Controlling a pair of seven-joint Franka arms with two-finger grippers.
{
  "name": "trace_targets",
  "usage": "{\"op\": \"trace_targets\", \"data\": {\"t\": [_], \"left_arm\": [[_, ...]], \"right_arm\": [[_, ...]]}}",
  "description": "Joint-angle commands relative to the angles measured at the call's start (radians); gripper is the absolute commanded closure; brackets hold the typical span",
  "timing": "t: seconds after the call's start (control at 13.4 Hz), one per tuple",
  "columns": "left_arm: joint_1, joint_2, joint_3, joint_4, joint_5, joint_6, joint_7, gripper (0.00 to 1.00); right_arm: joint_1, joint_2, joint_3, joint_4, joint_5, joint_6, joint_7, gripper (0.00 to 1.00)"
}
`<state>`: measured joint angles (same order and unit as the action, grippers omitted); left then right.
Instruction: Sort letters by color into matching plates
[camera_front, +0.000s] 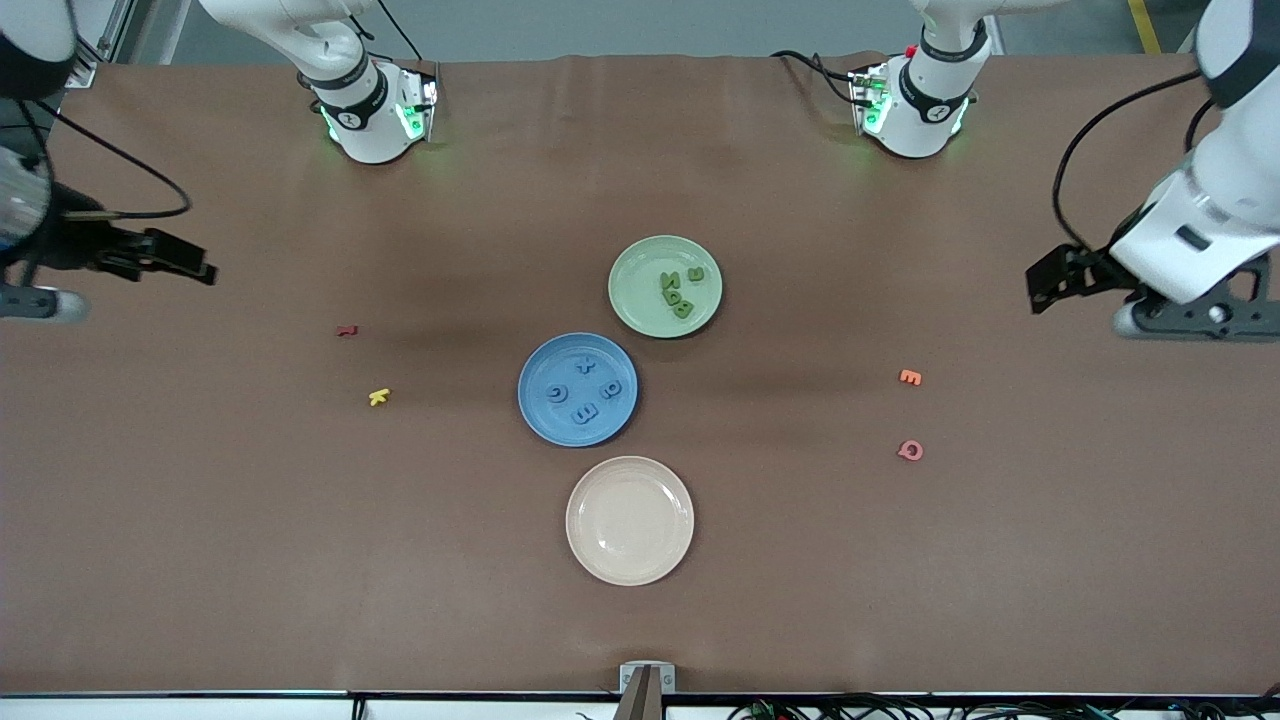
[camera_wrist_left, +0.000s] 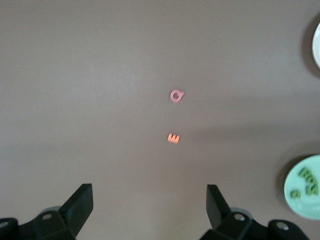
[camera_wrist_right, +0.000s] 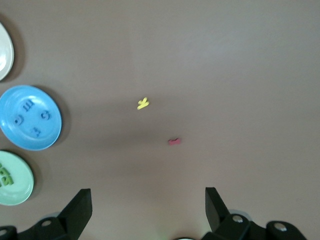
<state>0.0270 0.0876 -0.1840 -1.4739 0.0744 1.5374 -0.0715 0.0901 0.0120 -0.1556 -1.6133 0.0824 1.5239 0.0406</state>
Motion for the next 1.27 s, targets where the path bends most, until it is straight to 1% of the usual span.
{"op": "trace_targets", "data": {"t": [0.0, 0.15, 0.3, 0.37, 0.89, 1.19], "left_arm": [[-0.019, -0.083, 0.069, -0.066, -0.082, -0.039, 0.044, 0.0], [-0.033, -0.129, 0.112, -0.112, -0.134, -0.034, 0.047, 0.0], [-0.035, -0.189, 0.112, -0.182, -0.134, -0.002, 0.045, 0.0], [-0.033, -0.201, 0.112, -0.199, -0.133, 0.012, 0.047, 0.0], [-0.025, -0.189, 0.061, -0.181, -0.067, 0.012, 0.032, 0.0], [-0.035, -0.157, 0.061, -0.16, -0.07, 0.038, 0.024, 0.0]], "right_arm": [[-0.024, -0.001, 0.021, 0.068, -0.039, -0.005, -0.01, 0.0], [-0.026, 0.005, 0.021, 0.11, -0.044, -0.005, -0.008, 0.0], [-0.036, 0.014, 0.022, 0.137, -0.038, -0.004, -0.007, 0.0], [-0.036, 0.014, 0.022, 0.144, -0.039, -0.004, -0.008, 0.0], [-0.038, 0.017, 0.021, 0.161, -0.043, 0.013, -0.007, 0.0], [-0.038, 0.016, 0.021, 0.161, -0.043, 0.025, -0.007, 0.0]]}}
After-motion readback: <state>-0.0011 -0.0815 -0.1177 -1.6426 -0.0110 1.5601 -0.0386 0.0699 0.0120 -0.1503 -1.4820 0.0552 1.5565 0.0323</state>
